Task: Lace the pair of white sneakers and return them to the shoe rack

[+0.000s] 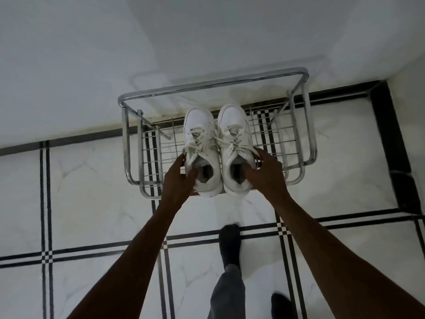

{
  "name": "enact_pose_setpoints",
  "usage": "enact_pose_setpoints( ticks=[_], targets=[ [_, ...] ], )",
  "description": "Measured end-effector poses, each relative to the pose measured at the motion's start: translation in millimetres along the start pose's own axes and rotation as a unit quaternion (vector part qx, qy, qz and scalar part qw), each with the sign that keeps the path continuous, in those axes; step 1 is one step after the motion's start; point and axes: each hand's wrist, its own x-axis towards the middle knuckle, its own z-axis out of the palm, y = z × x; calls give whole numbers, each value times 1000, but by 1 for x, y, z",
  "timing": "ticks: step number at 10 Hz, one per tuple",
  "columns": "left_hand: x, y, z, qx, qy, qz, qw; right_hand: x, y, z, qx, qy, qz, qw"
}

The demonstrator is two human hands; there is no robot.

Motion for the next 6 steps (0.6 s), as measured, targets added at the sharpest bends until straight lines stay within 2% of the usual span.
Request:
enact_pose_setpoints(
  ticks=[2,4,5,6],
  targets=[
    [10,-2,0,8,2,3,1000,8,-7,-3,-13,-18,-10,1000],
    [7,-11,-3,46,-3,22,999,9,3,-8,-30,-90,-26,995],
    [-1,-18,-7,48,7,19,999,5,-5,-9,-72,-80,-30,994],
    [-15,-2,-13,104,50,20,993,3,-13,-12,-148,-37,-57,987]
  ],
)
